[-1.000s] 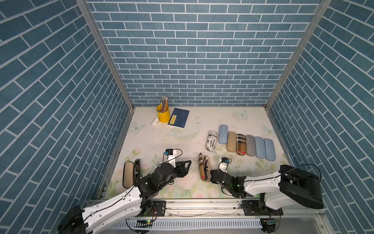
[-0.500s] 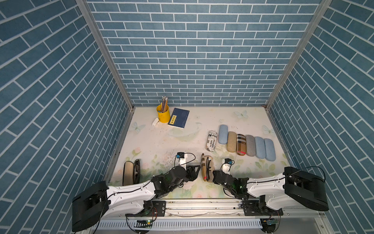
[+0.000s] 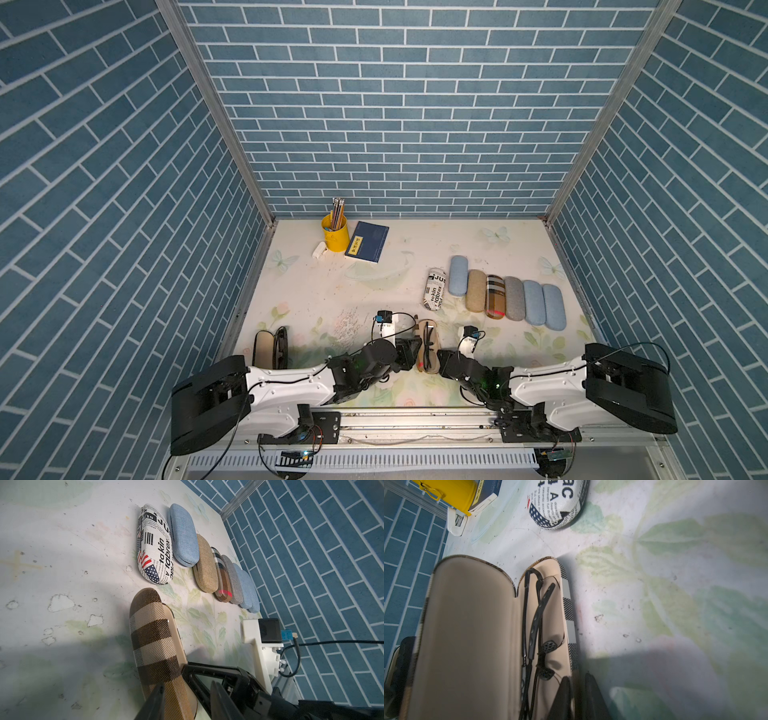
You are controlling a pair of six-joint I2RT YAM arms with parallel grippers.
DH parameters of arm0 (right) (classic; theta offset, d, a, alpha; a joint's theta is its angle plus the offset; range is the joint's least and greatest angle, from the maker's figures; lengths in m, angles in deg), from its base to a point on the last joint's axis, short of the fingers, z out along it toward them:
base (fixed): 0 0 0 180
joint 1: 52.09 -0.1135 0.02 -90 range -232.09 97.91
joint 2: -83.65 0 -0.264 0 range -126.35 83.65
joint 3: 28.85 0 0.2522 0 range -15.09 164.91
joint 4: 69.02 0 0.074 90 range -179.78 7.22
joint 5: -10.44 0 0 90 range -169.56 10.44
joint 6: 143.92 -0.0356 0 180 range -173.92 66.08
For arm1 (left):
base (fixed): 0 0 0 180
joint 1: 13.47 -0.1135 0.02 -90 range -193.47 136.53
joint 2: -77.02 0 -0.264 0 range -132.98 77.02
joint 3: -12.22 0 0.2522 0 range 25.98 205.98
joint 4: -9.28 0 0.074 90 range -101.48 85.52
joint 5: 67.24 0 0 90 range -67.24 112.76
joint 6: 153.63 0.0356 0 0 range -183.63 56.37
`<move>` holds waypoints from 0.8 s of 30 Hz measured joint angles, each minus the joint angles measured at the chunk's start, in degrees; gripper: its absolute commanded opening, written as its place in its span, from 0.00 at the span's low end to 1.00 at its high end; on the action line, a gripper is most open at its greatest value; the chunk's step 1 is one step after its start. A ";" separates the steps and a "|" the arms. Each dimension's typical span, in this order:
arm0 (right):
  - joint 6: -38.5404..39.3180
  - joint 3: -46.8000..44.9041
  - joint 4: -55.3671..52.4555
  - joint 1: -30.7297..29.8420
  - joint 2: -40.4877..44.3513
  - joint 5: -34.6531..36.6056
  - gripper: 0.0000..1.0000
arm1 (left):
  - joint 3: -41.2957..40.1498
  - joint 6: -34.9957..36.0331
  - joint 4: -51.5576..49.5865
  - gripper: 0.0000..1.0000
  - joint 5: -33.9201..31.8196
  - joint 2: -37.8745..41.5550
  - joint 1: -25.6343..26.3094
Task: Close the glasses case
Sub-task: Move the glasses case to the center of the board.
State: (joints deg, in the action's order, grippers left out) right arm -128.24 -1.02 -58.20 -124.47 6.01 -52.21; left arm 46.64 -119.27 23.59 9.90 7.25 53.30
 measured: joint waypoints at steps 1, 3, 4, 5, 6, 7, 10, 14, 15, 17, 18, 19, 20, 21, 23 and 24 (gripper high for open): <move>0.00 -0.04 0.09 0.00 0.00 0.00 0.15 | 0.26 0.00 0.11 0.39 0.00 -0.37 0.17; 0.00 -0.26 0.26 0.00 0.11 0.00 0.15 | 0.76 0.02 0.13 0.38 0.00 -1.05 0.42; 0.00 -0.42 0.28 0.00 0.31 0.00 0.14 | 0.98 0.00 0.13 0.38 0.00 -1.36 0.52; 0.00 -0.52 0.17 0.00 0.52 0.00 0.14 | 1.09 0.00 0.13 0.37 -0.02 -1.57 0.61; 0.00 -0.63 0.02 0.00 0.74 0.00 0.14 | 1.27 0.02 0.13 0.35 0.00 -1.86 0.72; 0.02 -0.68 -0.11 0.00 0.85 0.00 0.14 | 1.42 0.07 0.09 0.34 -0.02 -2.05 0.79; 0.02 -0.68 -0.74 0.00 1.27 0.00 0.17 | 1.99 0.22 0.09 0.31 -0.13 -2.40 1.03; 0.66 -0.74 -1.92 0.00 2.43 0.02 0.23 | 2.86 0.46 0.07 0.30 -0.24 -3.02 1.16; 0.83 -0.79 -2.27 0.00 2.75 0.07 0.25 | 2.97 0.55 0.04 0.30 -0.28 -3.17 1.16; 1.29 -0.85 -2.97 0.00 3.54 0.07 0.26 | 2.99 0.59 0.02 0.29 -0.39 -3.32 1.20; 1.36 -0.85 -3.39 0.00 3.85 0.07 0.27 | 2.99 0.61 0.00 0.30 -0.42 -3.39 1.22; 1.42 -0.85 -3.67 0.00 4.02 0.07 0.27 | 3.02 0.63 0.00 0.30 -0.44 -3.50 1.25; 1.60 -0.85 -4.09 0.00 4.31 0.07 0.27 | 3.10 0.70 -0.11 0.29 -0.44 -3.63 1.27; 1.73 -0.90 -4.48 0.00 4.57 0.07 0.27 | 3.21 0.79 -0.20 0.29 -0.44 -3.80 1.31; 1.97 -0.98 -5.11 0.00 5.05 0.09 0.27 | 3.43 0.90 -0.37 0.29 -0.44 -3.91 1.38; 2.16 -1.01 -5.42 0.00 5.29 0.09 0.27 | 3.52 0.98 -0.35 0.29 -0.44 -3.93 1.40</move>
State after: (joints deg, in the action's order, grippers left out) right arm -126.08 -2.03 -63.62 -124.47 11.30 -52.12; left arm 50.16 -118.28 23.24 9.46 3.31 54.69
